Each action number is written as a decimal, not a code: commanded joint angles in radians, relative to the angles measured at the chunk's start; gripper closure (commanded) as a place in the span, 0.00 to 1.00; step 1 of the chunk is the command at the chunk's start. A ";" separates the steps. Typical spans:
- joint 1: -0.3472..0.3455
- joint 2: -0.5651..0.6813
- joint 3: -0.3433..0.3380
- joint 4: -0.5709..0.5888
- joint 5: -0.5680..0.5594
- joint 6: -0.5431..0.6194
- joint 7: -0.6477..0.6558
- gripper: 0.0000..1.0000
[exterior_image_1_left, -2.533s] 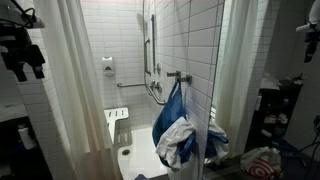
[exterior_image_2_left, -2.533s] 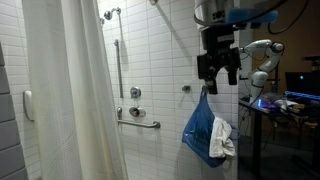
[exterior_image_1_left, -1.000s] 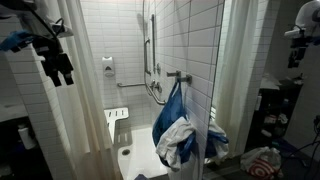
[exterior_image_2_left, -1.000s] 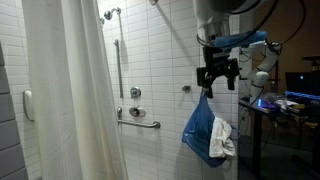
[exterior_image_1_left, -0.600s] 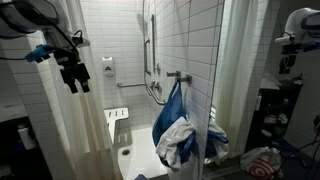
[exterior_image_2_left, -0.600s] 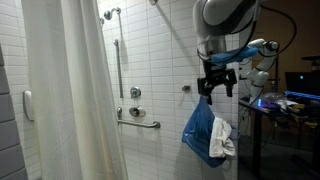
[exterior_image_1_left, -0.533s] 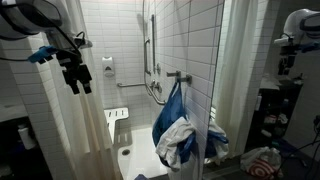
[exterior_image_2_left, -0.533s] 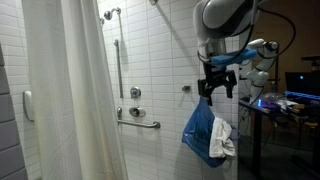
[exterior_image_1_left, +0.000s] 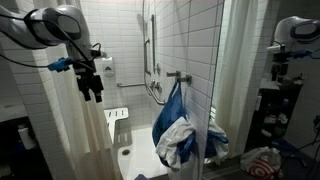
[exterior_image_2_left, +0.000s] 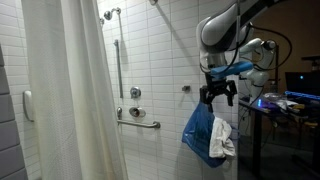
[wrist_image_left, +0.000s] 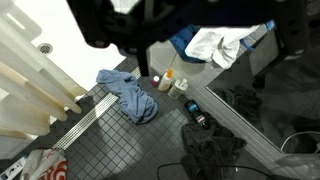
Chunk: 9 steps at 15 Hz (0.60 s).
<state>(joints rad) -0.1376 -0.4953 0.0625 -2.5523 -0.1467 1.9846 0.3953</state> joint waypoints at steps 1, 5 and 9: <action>-0.012 0.070 -0.036 0.023 -0.005 0.044 -0.016 0.00; -0.029 0.108 -0.059 0.020 -0.011 0.107 0.009 0.00; -0.050 0.143 -0.066 0.023 -0.009 0.152 0.062 0.00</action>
<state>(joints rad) -0.1706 -0.3912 -0.0034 -2.5497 -0.1467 2.1070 0.4126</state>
